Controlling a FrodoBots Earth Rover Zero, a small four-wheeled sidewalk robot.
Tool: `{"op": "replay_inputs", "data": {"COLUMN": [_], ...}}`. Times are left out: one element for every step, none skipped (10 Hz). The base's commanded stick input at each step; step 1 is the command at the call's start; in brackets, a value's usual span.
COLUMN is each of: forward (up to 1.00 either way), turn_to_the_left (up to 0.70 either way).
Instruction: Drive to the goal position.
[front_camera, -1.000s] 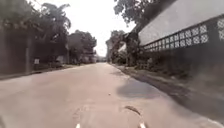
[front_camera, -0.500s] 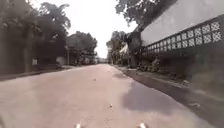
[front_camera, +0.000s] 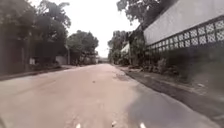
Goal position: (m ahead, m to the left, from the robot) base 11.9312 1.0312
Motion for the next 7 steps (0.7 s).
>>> {"op": "replay_inputs", "data": {"forward": [0.85,0.85,0.85,0.85,0.85,0.85,0.85], "turn_to_the_left": [0.00,0.00,0.00,0.00,0.00,-0.10,-0.23]}}
